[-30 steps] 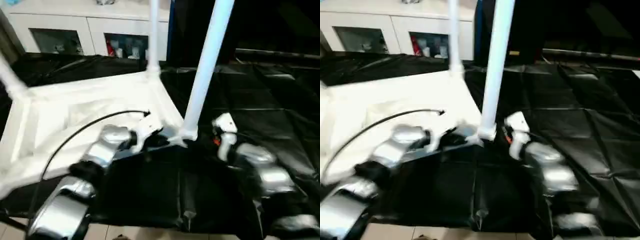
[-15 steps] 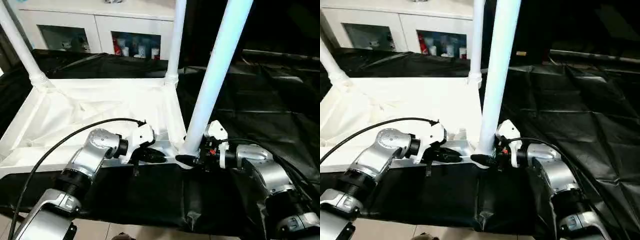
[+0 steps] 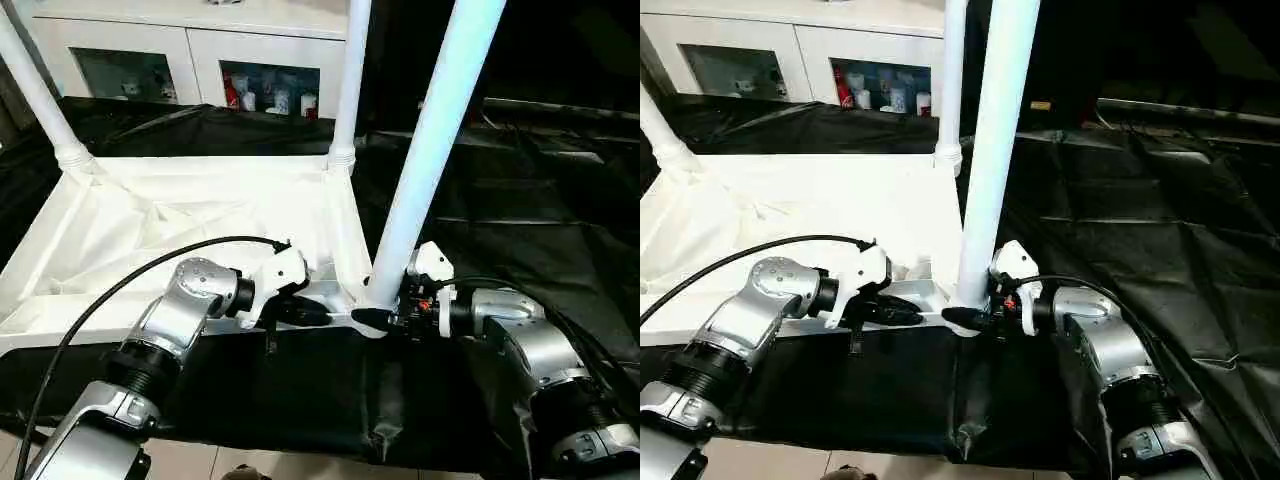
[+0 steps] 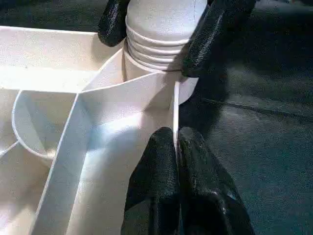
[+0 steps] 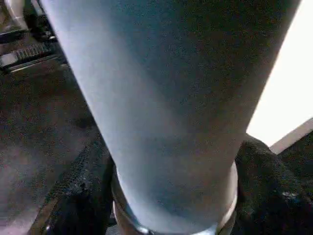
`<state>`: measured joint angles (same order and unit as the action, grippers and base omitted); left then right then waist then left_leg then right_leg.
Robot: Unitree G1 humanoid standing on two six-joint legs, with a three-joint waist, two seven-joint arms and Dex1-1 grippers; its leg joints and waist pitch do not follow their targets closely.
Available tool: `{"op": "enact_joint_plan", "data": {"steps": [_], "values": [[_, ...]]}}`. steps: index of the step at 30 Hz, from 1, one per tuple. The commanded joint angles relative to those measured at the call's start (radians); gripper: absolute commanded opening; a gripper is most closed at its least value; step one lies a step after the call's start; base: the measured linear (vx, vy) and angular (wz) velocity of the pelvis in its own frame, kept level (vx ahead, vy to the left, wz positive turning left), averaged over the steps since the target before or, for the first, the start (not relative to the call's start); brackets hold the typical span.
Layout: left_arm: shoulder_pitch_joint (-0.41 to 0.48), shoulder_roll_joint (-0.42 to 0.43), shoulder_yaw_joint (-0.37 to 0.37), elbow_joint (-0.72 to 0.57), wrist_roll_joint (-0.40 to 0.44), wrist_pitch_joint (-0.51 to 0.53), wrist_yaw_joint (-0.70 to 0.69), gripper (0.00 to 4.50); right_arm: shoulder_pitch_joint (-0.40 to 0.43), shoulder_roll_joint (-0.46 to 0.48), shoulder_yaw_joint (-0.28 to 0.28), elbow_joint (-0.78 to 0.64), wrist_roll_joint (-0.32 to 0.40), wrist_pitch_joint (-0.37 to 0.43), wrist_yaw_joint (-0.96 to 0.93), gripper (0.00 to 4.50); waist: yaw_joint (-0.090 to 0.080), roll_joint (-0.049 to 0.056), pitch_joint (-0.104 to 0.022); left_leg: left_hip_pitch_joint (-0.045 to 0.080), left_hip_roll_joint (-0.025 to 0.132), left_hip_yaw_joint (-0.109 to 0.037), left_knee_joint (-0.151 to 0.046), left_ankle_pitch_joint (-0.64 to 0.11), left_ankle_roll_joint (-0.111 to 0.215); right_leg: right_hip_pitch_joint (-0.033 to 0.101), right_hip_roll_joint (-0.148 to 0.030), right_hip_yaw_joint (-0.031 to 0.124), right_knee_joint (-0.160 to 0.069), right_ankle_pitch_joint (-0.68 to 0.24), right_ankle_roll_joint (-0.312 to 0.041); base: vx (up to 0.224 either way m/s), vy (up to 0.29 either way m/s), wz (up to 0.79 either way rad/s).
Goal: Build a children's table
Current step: Rotate leg to tighten
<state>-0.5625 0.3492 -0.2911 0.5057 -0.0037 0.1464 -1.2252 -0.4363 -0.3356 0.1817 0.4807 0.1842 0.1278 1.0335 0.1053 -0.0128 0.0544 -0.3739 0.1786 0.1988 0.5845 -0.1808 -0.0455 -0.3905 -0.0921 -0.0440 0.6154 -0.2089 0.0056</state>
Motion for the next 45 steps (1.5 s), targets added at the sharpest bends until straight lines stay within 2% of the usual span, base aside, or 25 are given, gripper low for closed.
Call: {"op": "enact_joint_plan", "data": {"steps": [1,4,6,8,9,10,11,12,13,15,18,19,22,23,27,28,32,33,34,35,38,39,40,44,45], "values": [[-0.006,-0.041,-0.010,0.005,-0.014,-0.003,0.023,0.00,-0.019,0.024,-0.035,0.047,-0.021,0.015,-0.109,2.78,-0.002,-0.012,-0.064,0.015,0.054,-0.020,-0.064,-0.124,0.075,0.038,-0.060,0.037,-0.060,-0.072,-0.265,0.000,0.000,0.00],[-0.055,-0.087,0.000,0.119,0.046,-0.016,0.183,0.00,-0.037,0.093,-0.078,0.112,-0.035,0.061,-0.296,2.77,-0.015,-0.010,-0.060,0.018,0.052,-0.022,-0.070,-0.176,0.042,0.035,-0.059,0.038,-0.069,-0.141,-0.253,0.000,0.000,0.00],[-0.099,-0.136,0.015,0.200,0.074,-0.007,0.315,0.00,-0.057,0.154,-0.116,0.158,-0.036,0.079,-0.447,2.77,-0.024,-0.007,-0.056,0.023,0.051,-0.025,-0.077,-0.237,-0.007,0.033,-0.061,0.039,-0.080,-0.240,-0.231,0.000,0.000,0.00],[-0.116,-0.157,0.022,0.228,0.076,0.005,0.355,0.00,-0.067,0.177,-0.130,0.179,-0.042,0.076,-0.516,2.77,-0.024,-0.010,-0.059,0.026,0.052,-0.028,-0.079,-0.260,-0.024,0.034,-0.066,0.040,-0.085,-0.277,-0.210,0.000,0.000,0.00],[-0.136,-0.183,0.028,0.261,0.080,0.017,0.404,0.00,-0.079,0.204,-0.139,0.205,-0.054,0.062,-0.593,2.77,-0.022,-0.010,-0.060,0.025,0.053,-0.028,-0.078,-0.247,-0.016,0.035,-0.065,0.040,-0.084,-0.246,-0.206,0.000,0.000,0.00],[-0.166,-0.224,0.036,0.308,0.085,0.034,0.476,0.00,-0.096,0.245,-0.146,0.236,-0.074,0.038,-0.693,2.77,-0.026,-0.007,-0.059,0.023,0.053,-0.025,-0.078,-0.242,-0.015,0.029,-0.065,0.043,-0.084,-0.230,-0.211,0.000,0.000,0.00],[-0.178,-0.241,0.039,0.327,0.087,0.040,0.506,0.00,-0.103,0.262,-0.147,0.247,-0.081,0.029,-0.729,2.77,-0.026,-0.008,-0.060,0.026,0.049,-0.026,-0.079,-0.244,-0.025,0.029,-0.062,0.042,-0.084,-0.233,-0.208,0.000,0.000,0.00],[-0.185,-0.251,0.041,0.341,0.089,0.040,0.522,0.00,-0.107,0.272,-0.148,0.253,-0.085,0.024,-0.750,2.77,-0.025,-0.009,-0.062,0.027,0.048,-0.027,-0.078,-0.241,-0.027,0.031,-0.062,0.040,-0.083,-0.232,-0.208,0.000,0.000,0.00],[-0.195,-0.262,0.039,0.358,0.097,0.034,0.542,0.00,-0.112,0.286,-0.146,0.258,-0.093,0.019,-0.772,2.77,-0.019,-0.008,-0.062,0.022,0.048,-0.026,-0.075,-0.215,-0.009,0.036,-0.063,0.041,-0.081,-0.186,-0.207,0.000,0.000,0.00],[-0.210,-0.279,0.031,0.386,0.112,0.017,0.558,0.00,-0.126,0.318,-0.146,0.270,-0.102,0.006,-0.804,2.77,-0.019,-0.008,-0.067,0.021,0.048,-0.025,-0.073,-0.183,0.006,0.038,-0.062,0.040,-0.075,-0.121,-0.215,0.000,0.000,0.00],[-0.225,-0.293,0.029,0.415,0.118,-0.003,0.562,0.00,-0.139,0.344,-0.143,0.274,-0.105,-0.018,-0.794,2.77,-0.017,-0.004,-0.065,0.021,0.047,-0.024,-0.072,-0.183,0.020,0.039,-0.061,0.040,-0.076,-0.105,-0.222,0.000,0.000,0.00],[-0.224,-0.292,0.029,0.414,0.118,-0.003,0.561,0.00,-0.138,0.343,-0.139,0.271,-0.106,-0.025,-0.782,2.77,-0.017,-0.006,-0.064,0.021,0.047,-0.024,-0.074,-0.191,0.021,0.040,-0.061,0.039,-0.077,-0.111,-0.222,0.000,0.000,0.00],[-0.223,-0.280,0.027,0.417,0.117,-0.015,0.548,0.00,-0.133,0.333,-0.136,0.260,-0.092,-0.063,-0.731,2.77,-0.017,-0.007,-0.063,0.021,0.049,-0.025,-0.076,-0.211,0.021,0.040,-0.063,0.039,-0.079,-0.140,-0.218,0.000,0.000,0.00],[-0.224,-0.276,0.027,0.420,0.115,-0.022,0.541,0.00,-0.132,0.329,-0.142,0.256,-0.083,-0.073,-0.718,3.32,-0.017,-0.010,-0.063,0.021,0.050,-0.024,-0.075,-0.212,0.023,0.040,-0.063,0.039,-0.080,-0.143,-0.218,0.000,0.000,0.00],[-0.214,-0.255,0.026,0.412,0.108,-0.044,0.496,0.00,-0.123,0.298,-0.154,0.217,-0.045,-0.072,-0.637,3.56,-0.019,-0.012,-0.062,0.015,0.050,-0.026,-0.076,-0.201,0.042,0.043,-0.063,0.039,-0.077,-0.124,-0.216,0.000,0.000,0.00],[-0.205,-0.242,0.028,0.404,0.101,-0.063,0.457,0.00,-0.112,0.262,-0.135,0.182,-0.038,-0.039,-0.556,3.82,-0.017,-0.015,-0.062,0.016,0.050,-0.026,-0.075,-0.197,0.048,0.044,-0.062,0.038,-0.079,-0.130,-0.216,0.000,0.000,0.00],[-0.172,-0.205,0.025,0.362,0.082,-0.095,0.358,0.00,-0.066,0.160,-0.073,0.080,-0.015,0.017,-0.340,3.82,-0.016,-0.016,-0.062,0.016,0.051,-0.025,-0.072,-0.183,0.064,0.046,-0.063,0.038,-0.078,-0.122,-0.223,0.000,0.000,0.00],[-0.154,-0.185,0.023,0.336,0.069,-0.095,0.305,0.00,-0.041,0.108,-0.049,0.032,-0.005,0.030,-0.243,3.82,-0.012,-0.013,-0.062,0.017,0.053,-0.024,-0.070,-0.174,0.073,0.047,-0.063,0.039,-0.077,-0.095,-0.228,0.000,0.000,0.00],[-0.153,-0.184,0.023,0.335,0.068,-0.097,0.301,0.00,-0.040,0.106,-0.049,0.030,-0.005,0.031,-0.240,3.82,-0.012,-0.016,-0.062,0.014,0.053,-0.024,-0.069,-0.168,0.081,0.049,-0.062,0.039,-0.074,-0.080,-0.230,0.000,0.000,0.00],[-0.131,-0.164,0.019,0.298,0.044,-0.121,0.230,0.00,-0.025,0.069,-0.041,0.000,-0.003,0.033,-0.189,3.82,-0.012,-0.014,-0.063,0.014,0.053,-0.025,-0.069,-0.161,0.087,0.047,-0.063,0.038,-0.072,-0.072,-0.236,0.000,0.000,0.00],[-0.114,-0.146,0.013,0.260,0.024,-0.113,0.172,0.00,-0.016,0.043,-0.040,-0.018,0.001,0.041,-0.151,3.82,-0.014,-0.013,-0.061,0.017,0.055,-0.023,-0.071,-0.183,0.075,0.043,-0.063,0.037,-0.076,-0.123,-0.248,0.000,0.000,0.00],[-0.095,-0.122,0.004,0.219,0.008,-0.118,0.109,0.00,-0.007,0.016,-0.033,-0.038,0.004,0.050,-0.106,3.82,-0.013,-0.015,-0.060,0.018,0.057,-0.024,-0.073,-0.193,0.066,0.043,-0.064,0.037,-0.078,-0.147,-0.248,0.000,0.000,0.00],[-0.084,-0.110,0.001,0.195,-0.004,-0.122,0.071,0.00,-0.002,0.002,-0.030,-0.052,0.007,0.059,-0.080,3.82,-0.013,-0.014,-0.059,0.016,0.057,-0.024,-0.073,-0.193,0.065,0.044,-0.064,0.038,-0.076,-0.150,-0.247,0.000,0.000,0.00],[-0.054,-0.083,0.007,0.120,-0.041,-0.087,-0.006,0.00,0.010,-0.034,-0.007,-0.094,0.022,0.094,-0.018,3.82,-0.008,-0.010,-0.060,0.021,0.060,-0.019,-0.072,-0.181,0.071,0.037,-0.062,0.038,-0.073,-0.119,-0.260,0.000,0.000,0.00],[-0.047,-0.077,0.007,0.105,-0.047,-0.079,-0.020,0.00,0.012,-0.037,-0.004,-0.099,0.019,0.095,-0.012,3.82,-0.005,-0.012,-0.061,0.020,0.061,-0.019,-0.071,-0.177,0.069,0.038,-0.062,0.038,-0.071,-0.118,-0.260,0.000,0.000,0.00]]}}
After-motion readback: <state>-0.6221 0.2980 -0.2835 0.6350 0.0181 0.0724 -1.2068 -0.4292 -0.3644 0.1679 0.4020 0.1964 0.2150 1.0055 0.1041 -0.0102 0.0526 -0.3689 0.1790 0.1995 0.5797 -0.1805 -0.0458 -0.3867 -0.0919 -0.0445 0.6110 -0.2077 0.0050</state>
